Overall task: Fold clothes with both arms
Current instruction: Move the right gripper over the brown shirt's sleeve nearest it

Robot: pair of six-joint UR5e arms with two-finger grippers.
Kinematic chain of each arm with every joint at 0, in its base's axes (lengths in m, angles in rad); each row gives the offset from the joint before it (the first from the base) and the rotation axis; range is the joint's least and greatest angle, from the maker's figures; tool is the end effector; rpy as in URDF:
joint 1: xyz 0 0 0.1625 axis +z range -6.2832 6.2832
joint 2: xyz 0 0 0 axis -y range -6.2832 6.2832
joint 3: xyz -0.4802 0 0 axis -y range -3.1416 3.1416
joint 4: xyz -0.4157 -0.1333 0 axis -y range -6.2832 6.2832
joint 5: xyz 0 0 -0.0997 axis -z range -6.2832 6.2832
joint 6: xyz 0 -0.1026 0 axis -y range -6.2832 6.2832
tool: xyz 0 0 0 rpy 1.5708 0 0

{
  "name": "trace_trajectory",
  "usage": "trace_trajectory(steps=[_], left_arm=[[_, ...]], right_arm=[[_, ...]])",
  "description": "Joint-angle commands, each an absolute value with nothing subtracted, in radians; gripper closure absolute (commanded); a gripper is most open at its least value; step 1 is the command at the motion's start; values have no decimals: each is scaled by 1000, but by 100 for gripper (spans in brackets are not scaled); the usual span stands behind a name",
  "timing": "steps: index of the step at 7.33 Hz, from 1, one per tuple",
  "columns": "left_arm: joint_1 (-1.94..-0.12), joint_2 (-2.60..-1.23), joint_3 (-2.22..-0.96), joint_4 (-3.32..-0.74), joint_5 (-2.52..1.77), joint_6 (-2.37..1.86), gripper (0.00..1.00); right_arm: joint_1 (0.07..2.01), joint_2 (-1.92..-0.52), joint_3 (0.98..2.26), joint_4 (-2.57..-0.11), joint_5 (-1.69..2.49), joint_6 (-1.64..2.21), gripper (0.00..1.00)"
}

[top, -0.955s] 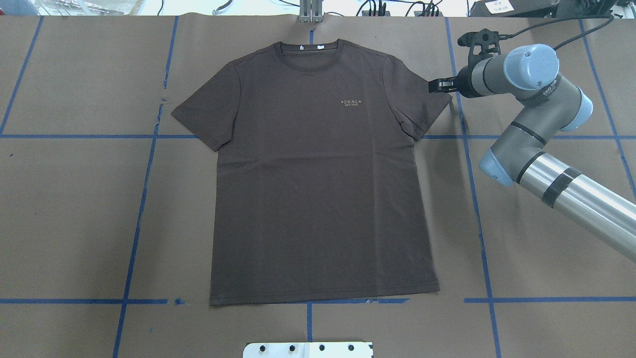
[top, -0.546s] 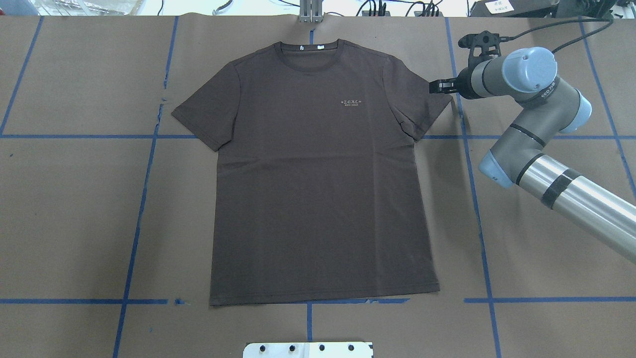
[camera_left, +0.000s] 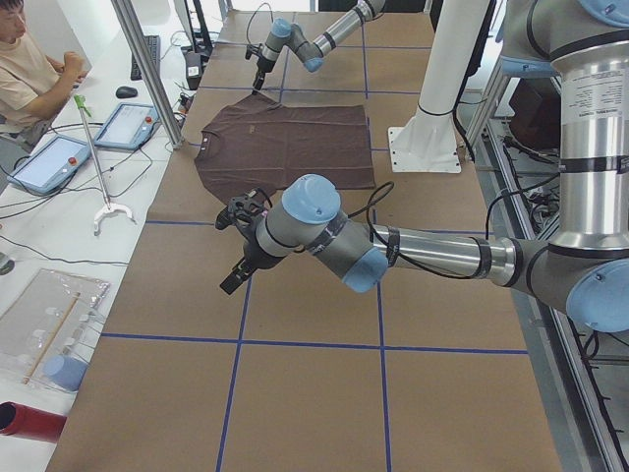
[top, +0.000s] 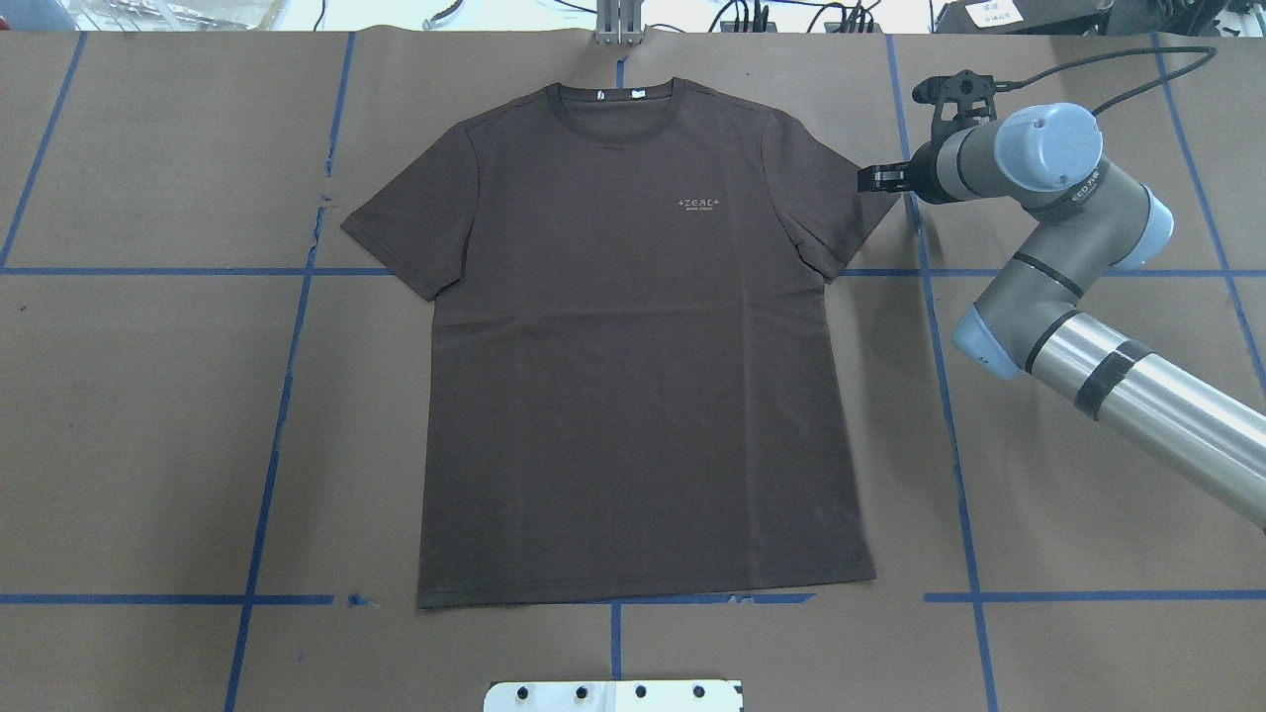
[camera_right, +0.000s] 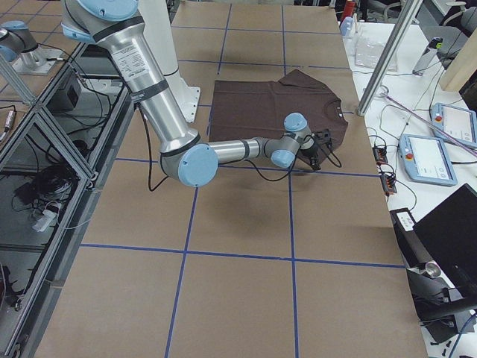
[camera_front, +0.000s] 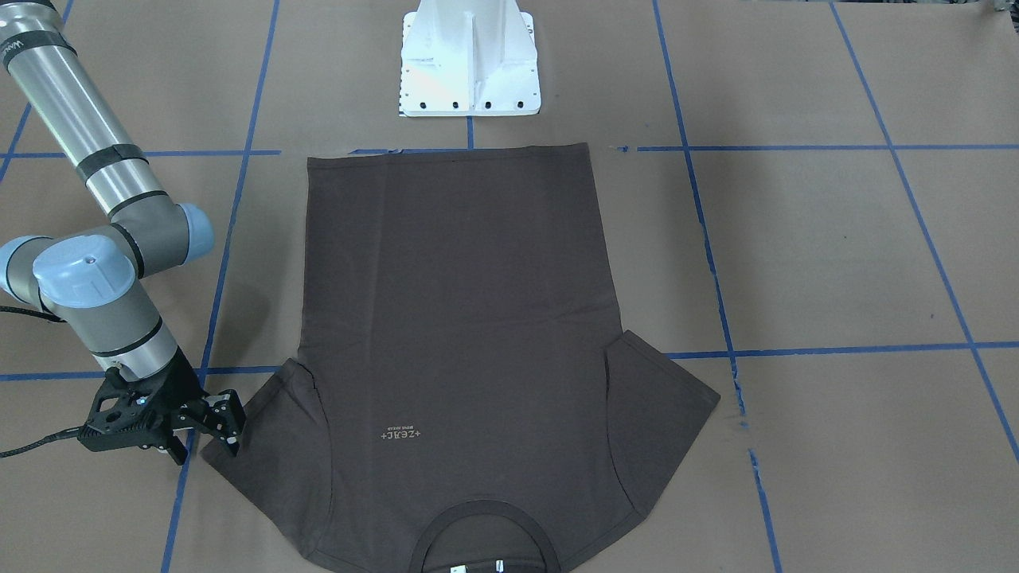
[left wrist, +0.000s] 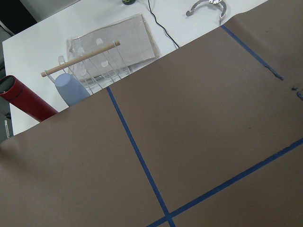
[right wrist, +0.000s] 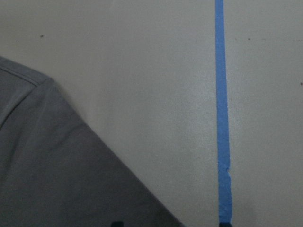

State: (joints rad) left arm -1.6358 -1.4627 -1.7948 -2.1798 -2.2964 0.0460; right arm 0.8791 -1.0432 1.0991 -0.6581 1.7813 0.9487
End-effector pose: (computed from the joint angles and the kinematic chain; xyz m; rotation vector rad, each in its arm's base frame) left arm -0.0967 -0.4814 0.5832 0.7294 0.6533 0.2453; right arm -0.4216 -0.6844 0.5289 0.5166 -0.8381 0.1340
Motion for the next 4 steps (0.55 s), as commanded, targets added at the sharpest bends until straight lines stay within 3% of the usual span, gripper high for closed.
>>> trace_trajectory(steps=[1,4], left_arm=[[-1637,-1462,-1795,-2180,-2296,46,0],[-1637,-1462,-1793,-2180,-2296,46,0]], right_arm=[[870,-1043,1098,-657,1766,968,30],[870,-1043,1098,-657,1760,994,30]])
